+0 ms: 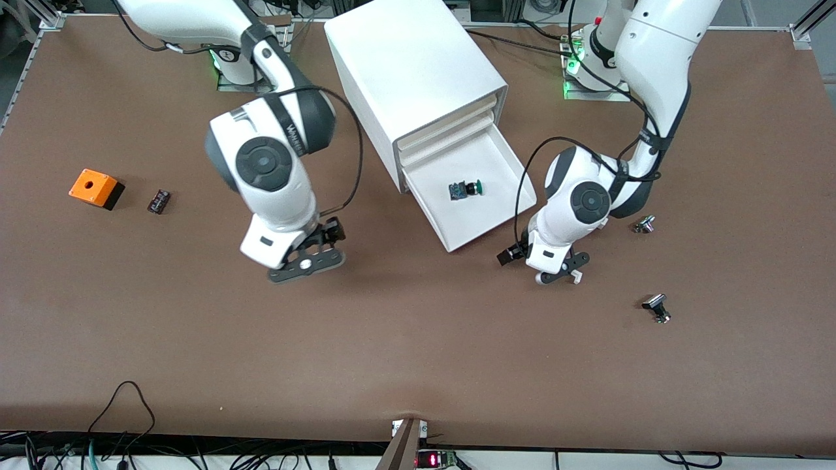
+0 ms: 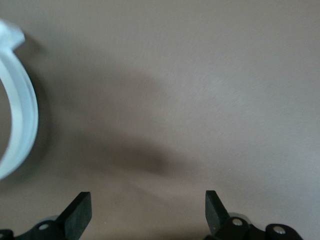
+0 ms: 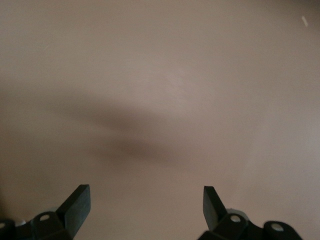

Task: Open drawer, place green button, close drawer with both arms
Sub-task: 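Push the drawer shut with the left gripper while the right gripper retracts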

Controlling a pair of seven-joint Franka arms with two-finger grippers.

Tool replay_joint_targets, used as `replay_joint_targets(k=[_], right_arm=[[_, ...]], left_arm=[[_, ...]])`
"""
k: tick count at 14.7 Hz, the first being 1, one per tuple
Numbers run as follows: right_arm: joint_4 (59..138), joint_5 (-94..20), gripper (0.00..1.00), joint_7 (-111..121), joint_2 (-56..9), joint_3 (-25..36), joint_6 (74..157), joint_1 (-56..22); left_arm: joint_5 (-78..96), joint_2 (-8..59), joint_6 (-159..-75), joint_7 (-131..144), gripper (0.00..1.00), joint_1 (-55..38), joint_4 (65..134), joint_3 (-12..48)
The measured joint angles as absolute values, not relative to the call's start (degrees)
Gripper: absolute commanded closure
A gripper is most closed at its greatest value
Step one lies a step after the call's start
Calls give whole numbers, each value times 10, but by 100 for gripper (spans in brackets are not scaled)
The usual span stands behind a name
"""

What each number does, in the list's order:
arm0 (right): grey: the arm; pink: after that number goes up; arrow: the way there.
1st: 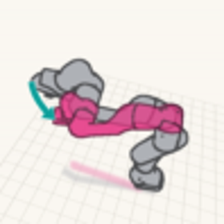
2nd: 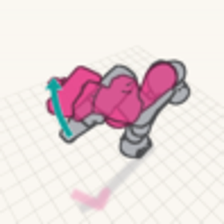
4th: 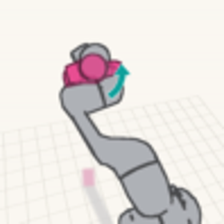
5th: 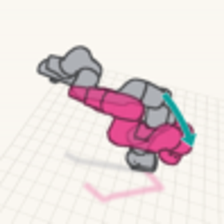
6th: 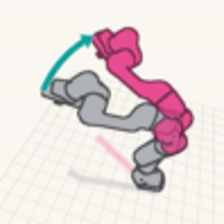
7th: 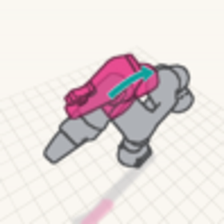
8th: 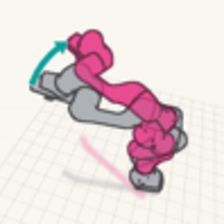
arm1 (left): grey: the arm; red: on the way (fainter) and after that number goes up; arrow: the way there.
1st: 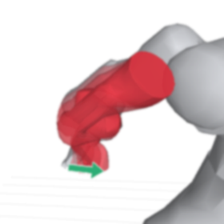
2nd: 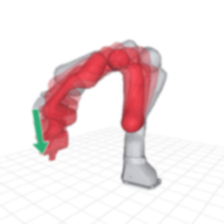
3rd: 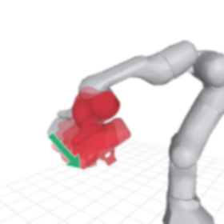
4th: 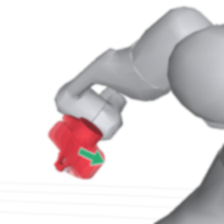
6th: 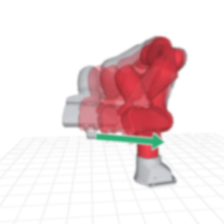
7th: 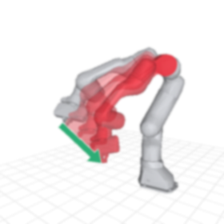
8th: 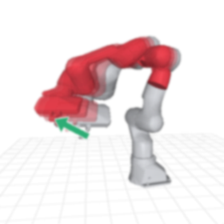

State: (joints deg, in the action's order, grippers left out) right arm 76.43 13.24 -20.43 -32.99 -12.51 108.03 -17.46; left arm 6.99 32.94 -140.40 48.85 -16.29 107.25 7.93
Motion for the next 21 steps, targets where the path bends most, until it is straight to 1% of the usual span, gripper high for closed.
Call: replay_joint_targets(k=[2,4,8,10,13,15,18,20,21], right_arm=[[767,125,0,-264,-319,-125,1080,-146],[771,122,0,-279,-300,-125,1079,-113],[798,120,0,-283,-234,-124,1069,-50],[805,118,0,-283,-198,-118,1034,-36],[820,118,0,-224,-153,-75,976,-37],[851,115,0,-126,-129,-39,969,-26],[887,78,0,-65,-101,-13,946,3],[898,45,0,-58,-90,1,928,6],[905,39,0,-57,-84,4,927,6]], left_arm=[[70,326,-1404,526,0,-176,1091,88],[70,315,-1403,552,0,-184,1116,111],[112,284,-1390,574,0,-186,1168,170],[136,274,-1387,577,0,-187,1195,208],[140,265,-1382,582,0,-189,1223,253],[140,264,-1361,582,0,-189,1226,265],[140,262,-1357,581,0,-184,1226,266],[140,249,-1370,582,0,-152,1223,262],[140,234,-1384,581,0,-116,1221,261]])
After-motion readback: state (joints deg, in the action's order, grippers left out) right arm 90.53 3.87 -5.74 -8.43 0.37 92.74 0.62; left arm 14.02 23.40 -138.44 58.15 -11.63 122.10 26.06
